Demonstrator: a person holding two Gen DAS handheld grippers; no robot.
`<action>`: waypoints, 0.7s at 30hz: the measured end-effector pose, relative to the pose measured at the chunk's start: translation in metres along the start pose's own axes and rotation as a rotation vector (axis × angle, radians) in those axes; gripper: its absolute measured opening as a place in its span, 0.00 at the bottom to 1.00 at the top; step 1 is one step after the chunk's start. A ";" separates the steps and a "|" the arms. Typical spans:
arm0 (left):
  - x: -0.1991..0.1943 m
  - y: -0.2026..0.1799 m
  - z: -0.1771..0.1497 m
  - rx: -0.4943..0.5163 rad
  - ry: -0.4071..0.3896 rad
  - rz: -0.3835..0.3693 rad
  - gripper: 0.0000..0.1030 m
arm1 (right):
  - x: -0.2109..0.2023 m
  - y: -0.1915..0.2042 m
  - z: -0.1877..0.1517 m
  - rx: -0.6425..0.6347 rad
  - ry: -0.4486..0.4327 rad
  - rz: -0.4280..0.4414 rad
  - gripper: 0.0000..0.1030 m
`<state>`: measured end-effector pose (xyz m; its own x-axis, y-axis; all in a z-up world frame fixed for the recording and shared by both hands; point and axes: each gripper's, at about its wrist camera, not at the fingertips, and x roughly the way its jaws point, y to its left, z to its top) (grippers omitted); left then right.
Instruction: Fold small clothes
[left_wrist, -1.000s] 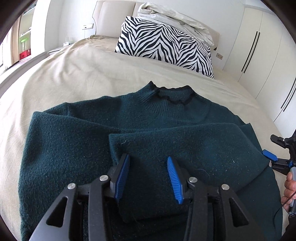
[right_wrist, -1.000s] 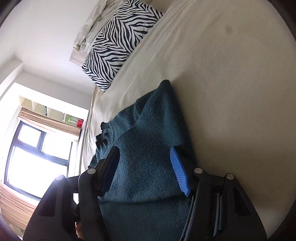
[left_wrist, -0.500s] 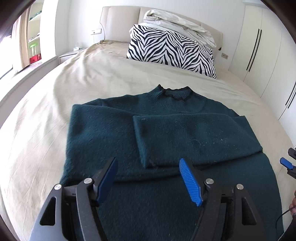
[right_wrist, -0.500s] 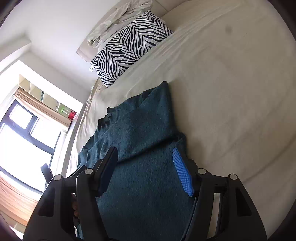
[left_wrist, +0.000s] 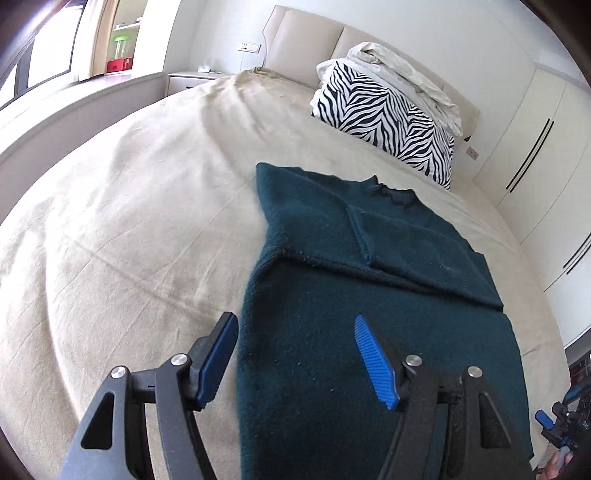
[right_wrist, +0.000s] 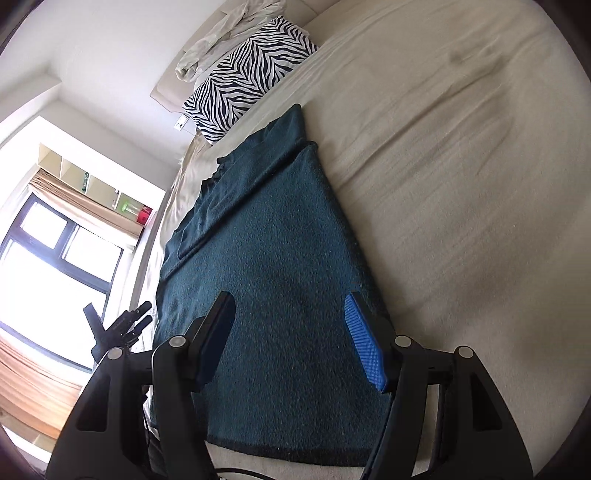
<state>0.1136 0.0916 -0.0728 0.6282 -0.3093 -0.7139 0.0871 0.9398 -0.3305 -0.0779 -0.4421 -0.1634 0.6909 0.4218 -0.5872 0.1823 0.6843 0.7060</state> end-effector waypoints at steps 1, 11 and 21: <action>0.004 -0.004 0.005 -0.007 0.013 -0.036 0.66 | -0.004 0.000 -0.004 0.000 -0.004 0.000 0.59; 0.074 -0.003 0.036 -0.150 0.090 -0.086 0.58 | -0.004 -0.002 -0.010 0.039 -0.001 0.004 0.59; 0.071 0.057 0.022 -0.352 -0.047 -0.077 0.13 | 0.014 -0.006 0.001 0.063 -0.002 -0.001 0.59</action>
<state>0.1807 0.1262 -0.1288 0.6654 -0.3626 -0.6525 -0.1309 0.8038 -0.5803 -0.0680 -0.4408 -0.1755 0.6919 0.4199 -0.5873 0.2270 0.6457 0.7291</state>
